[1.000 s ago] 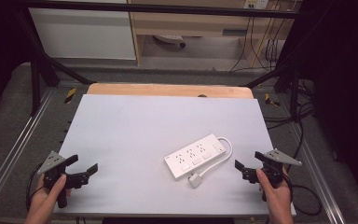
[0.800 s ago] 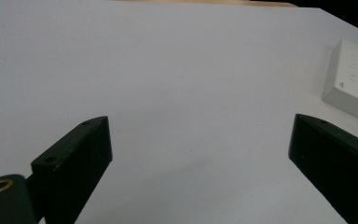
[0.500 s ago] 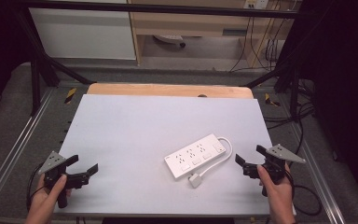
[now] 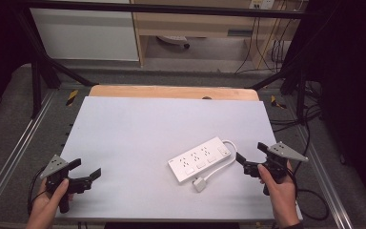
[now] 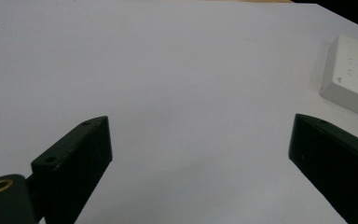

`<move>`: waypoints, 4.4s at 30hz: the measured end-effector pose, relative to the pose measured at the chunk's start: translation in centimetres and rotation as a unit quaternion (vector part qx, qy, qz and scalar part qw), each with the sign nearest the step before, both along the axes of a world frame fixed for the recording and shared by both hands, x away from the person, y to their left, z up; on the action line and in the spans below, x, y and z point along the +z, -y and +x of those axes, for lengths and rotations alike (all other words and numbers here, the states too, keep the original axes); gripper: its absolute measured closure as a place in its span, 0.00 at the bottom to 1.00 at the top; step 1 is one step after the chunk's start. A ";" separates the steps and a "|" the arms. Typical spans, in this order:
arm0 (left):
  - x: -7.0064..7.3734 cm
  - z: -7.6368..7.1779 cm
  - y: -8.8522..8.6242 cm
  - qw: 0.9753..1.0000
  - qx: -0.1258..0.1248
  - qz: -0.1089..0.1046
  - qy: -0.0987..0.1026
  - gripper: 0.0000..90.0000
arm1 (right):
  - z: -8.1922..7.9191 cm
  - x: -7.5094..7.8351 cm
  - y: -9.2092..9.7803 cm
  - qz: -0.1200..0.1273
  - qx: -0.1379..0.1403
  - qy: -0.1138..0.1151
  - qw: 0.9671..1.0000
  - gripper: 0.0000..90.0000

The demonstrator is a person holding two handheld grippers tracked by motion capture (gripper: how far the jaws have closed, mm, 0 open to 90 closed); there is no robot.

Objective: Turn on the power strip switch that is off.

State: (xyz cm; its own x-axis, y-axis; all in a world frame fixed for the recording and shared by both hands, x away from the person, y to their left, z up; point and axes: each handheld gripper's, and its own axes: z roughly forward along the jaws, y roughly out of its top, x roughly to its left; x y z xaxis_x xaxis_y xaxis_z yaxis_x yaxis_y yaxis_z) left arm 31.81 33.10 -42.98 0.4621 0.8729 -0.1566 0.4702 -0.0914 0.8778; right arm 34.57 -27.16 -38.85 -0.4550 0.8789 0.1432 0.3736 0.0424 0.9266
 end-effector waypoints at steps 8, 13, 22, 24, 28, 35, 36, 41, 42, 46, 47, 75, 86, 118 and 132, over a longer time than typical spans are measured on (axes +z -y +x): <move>0.0 0.0 0.0 1.000 -0.003 0.002 0.001 0.07 | 0.6 0.4 -1.1 0.000 0.003 0.004 1.000 0.03; 0.0 0.0 0.1 1.000 -0.005 0.001 0.001 0.07 | 1.0 0.8 -1.8 -0.001 0.010 0.003 1.000 0.03; 0.0 -0.1 0.1 1.000 -0.007 0.003 -0.001 0.07 | 1.3 1.3 -2.9 -0.003 0.021 0.003 1.000 0.03; 0.0 -0.1 0.1 1.000 -0.007 0.004 -0.001 0.07 | 1.3 1.3 -3.1 -0.004 0.022 0.003 1.000 0.03; -0.1 0.0 0.1 1.000 -0.007 0.004 -0.001 0.07 | 1.4 1.3 -3.3 -0.005 0.026 0.001 1.000 0.03; -0.1 0.0 0.1 1.000 -0.007 0.005 0.000 0.07 | 1.6 1.4 -4.0 -0.004 0.036 0.000 0.999 0.08; -0.1 -0.1 0.1 1.000 -0.007 0.005 0.000 0.07 | 1.7 1.4 -4.1 -0.004 0.038 0.000 0.999 0.09; -0.1 0.0 0.1 1.000 -0.007 0.005 0.000 0.07 | 1.7 1.4 -4.7 -0.005 0.046 0.001 0.999 0.16; -0.1 -0.1 0.1 1.000 -0.007 0.005 0.000 0.07 | 1.7 1.4 -5.1 -0.007 0.048 0.003 0.999 0.18; -0.1 -0.1 0.1 1.000 -0.008 0.006 0.001 0.07 | 1.7 1.3 -5.7 -0.015 0.053 0.006 0.998 0.26; -0.1 -0.1 0.2 1.000 -0.008 0.006 0.001 0.07 | 1.7 1.3 -5.9 -0.014 0.056 0.005 0.998 0.28; -0.1 -0.1 0.2 1.000 -0.010 0.007 0.000 0.07 | 1.8 -0.6 -10.1 -0.041 0.114 -0.010 0.993 0.70; -0.1 -0.1 0.3 1.000 -0.011 0.006 0.000 0.07 | 1.8 -1.6 -11.0 -0.046 0.131 -0.021 0.990 0.76; -0.1 -0.1 0.4 1.000 -0.014 0.010 -0.001 0.07 | 1.6 -3.7 -13.3 -0.055 0.162 -0.035 0.985 0.90; -0.1 -0.1 0.4 1.000 -0.017 0.011 0.000 0.07 | 1.4 -4.5 -13.7 -0.065 0.171 -0.044 0.982 0.95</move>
